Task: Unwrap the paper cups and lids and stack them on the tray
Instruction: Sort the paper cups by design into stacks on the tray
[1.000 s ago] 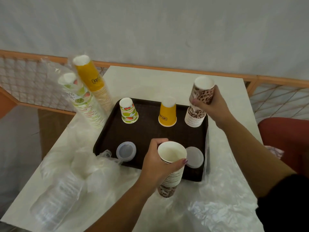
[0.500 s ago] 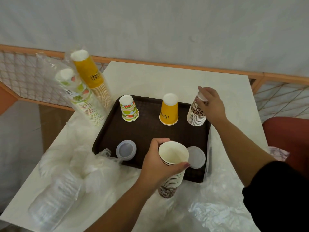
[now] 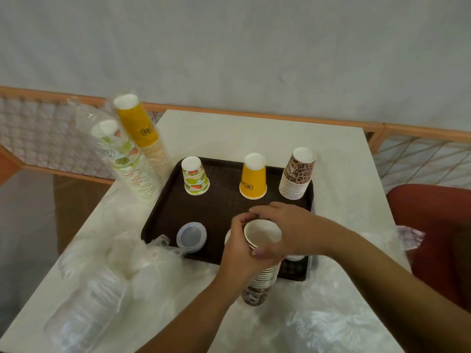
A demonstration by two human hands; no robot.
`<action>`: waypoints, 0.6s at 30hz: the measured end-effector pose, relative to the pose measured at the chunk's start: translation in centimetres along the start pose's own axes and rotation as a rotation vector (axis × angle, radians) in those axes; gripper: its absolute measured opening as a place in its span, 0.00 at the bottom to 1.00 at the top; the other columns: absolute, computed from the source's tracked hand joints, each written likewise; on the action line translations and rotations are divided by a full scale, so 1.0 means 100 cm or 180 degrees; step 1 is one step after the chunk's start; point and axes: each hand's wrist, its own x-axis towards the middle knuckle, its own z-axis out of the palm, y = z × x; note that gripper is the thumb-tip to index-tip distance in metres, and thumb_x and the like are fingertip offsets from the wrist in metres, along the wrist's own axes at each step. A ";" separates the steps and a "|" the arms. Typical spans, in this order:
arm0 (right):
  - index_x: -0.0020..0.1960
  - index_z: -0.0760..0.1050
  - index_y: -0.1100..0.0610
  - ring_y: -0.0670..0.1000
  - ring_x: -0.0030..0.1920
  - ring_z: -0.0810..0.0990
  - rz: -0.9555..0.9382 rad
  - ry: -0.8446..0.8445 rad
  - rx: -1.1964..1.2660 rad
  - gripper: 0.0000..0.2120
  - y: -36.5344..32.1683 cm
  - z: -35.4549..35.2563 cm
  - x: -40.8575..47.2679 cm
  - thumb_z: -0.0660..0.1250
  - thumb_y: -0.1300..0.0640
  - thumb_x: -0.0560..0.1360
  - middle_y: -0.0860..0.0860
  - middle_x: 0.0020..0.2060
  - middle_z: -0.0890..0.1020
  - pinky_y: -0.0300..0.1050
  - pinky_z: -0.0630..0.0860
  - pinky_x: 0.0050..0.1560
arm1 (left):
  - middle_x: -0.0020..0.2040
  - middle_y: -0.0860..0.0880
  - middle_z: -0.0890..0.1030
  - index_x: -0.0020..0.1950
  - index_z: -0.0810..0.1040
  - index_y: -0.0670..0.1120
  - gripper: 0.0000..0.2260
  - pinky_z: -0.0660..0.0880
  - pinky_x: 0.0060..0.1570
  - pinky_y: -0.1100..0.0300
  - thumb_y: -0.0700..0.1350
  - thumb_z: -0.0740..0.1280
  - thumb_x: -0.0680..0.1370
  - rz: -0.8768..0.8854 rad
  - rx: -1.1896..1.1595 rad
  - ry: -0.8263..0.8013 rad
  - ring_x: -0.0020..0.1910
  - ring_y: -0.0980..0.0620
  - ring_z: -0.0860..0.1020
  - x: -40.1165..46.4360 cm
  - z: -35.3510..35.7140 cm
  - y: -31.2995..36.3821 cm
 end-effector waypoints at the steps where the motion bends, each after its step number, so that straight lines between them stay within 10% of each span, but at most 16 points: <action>1: 0.71 0.62 0.43 0.43 0.59 0.70 0.0033 0.0095 0.0018 0.36 -0.002 0.004 -0.001 0.70 0.37 0.67 0.43 0.62 0.71 0.39 0.70 0.60 | 0.52 0.65 0.71 0.59 0.61 0.60 0.37 0.71 0.42 0.78 0.43 0.81 0.61 -0.0008 -0.0002 -0.0017 0.51 0.63 0.74 0.000 -0.001 0.001; 18: 0.64 0.68 0.46 0.43 0.55 0.70 -0.0184 0.0462 0.0065 0.28 0.004 0.001 -0.004 0.73 0.42 0.67 0.42 0.56 0.72 0.39 0.73 0.56 | 0.55 0.60 0.76 0.67 0.63 0.53 0.42 0.75 0.47 0.72 0.42 0.81 0.60 0.0114 -0.0055 -0.0135 0.53 0.66 0.76 0.002 0.001 -0.008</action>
